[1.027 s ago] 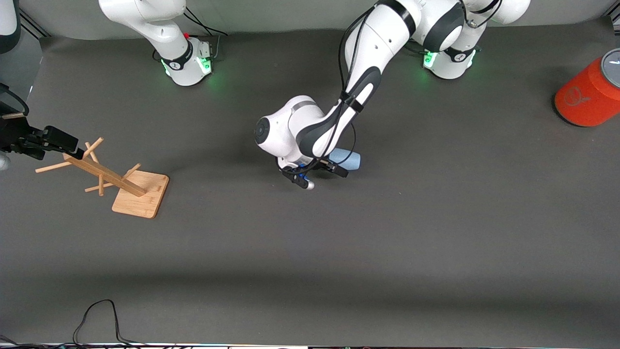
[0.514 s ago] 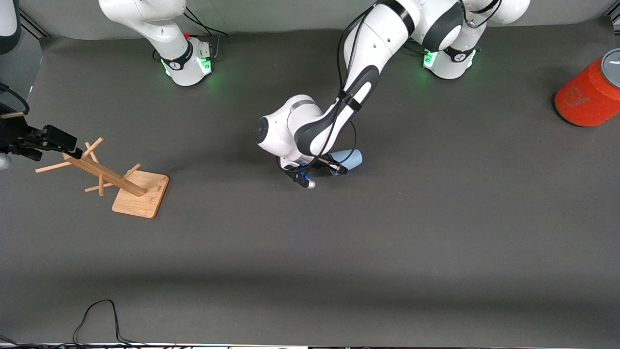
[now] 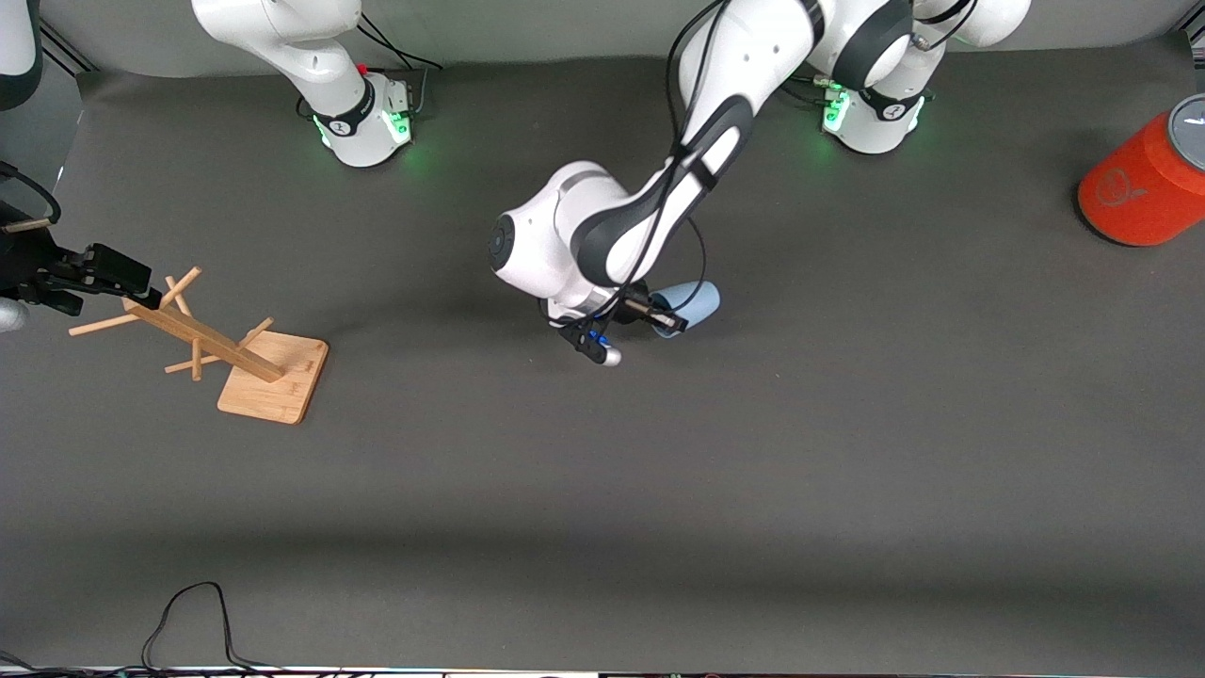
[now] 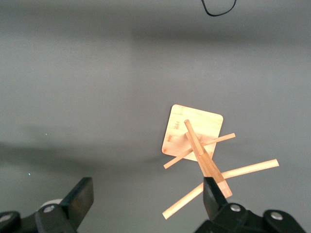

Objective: Rotate and upright cup with both arms
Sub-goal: 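Rotate the blue cup upright with the left gripper, rim up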

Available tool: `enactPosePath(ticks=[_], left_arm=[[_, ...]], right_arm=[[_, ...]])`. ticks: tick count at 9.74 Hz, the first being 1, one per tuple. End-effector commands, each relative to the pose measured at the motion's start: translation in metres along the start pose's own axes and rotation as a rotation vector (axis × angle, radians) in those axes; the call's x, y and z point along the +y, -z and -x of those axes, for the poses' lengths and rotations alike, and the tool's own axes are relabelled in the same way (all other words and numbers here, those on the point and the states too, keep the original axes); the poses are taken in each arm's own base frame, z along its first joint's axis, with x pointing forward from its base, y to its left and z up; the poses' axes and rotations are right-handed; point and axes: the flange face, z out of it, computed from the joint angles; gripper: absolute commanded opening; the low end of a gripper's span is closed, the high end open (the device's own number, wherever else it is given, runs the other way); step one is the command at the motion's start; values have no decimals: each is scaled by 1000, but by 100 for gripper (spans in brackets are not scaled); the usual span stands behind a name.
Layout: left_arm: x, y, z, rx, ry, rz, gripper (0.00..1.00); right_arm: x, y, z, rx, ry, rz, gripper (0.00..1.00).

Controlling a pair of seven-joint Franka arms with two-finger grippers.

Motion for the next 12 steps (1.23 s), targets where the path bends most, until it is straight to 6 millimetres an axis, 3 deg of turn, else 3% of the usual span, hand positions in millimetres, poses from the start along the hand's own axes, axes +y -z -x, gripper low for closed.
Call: enactPosePath(ticks=[1, 2, 3, 5, 6, 7, 10, 12], left_arm=[[-132, 37, 30, 23, 133, 165, 0], [-194, 50, 51, 50, 201, 308, 0], [-233, 57, 69, 63, 245, 381, 0], [-297, 63, 113, 107, 322, 446, 0], [-330, 54, 136, 129, 360, 489, 0], [-348, 46, 152, 149, 389, 517, 0], [-350, 38, 171, 229, 434, 574, 0], [-329, 12, 156, 301, 454, 625, 0]], right_arm=[[2, 2, -4, 4, 24, 14, 100], [2, 2, -4, 4, 24, 14, 100], [2, 2, -4, 6, 24, 14, 100], [2, 2, -4, 6, 24, 14, 100], [2, 2, -5, 6, 24, 15, 100], [2, 2, -5, 7, 24, 15, 100], [1, 2, -5, 7, 24, 15, 100], [1, 2, -5, 7, 26, 15, 100]])
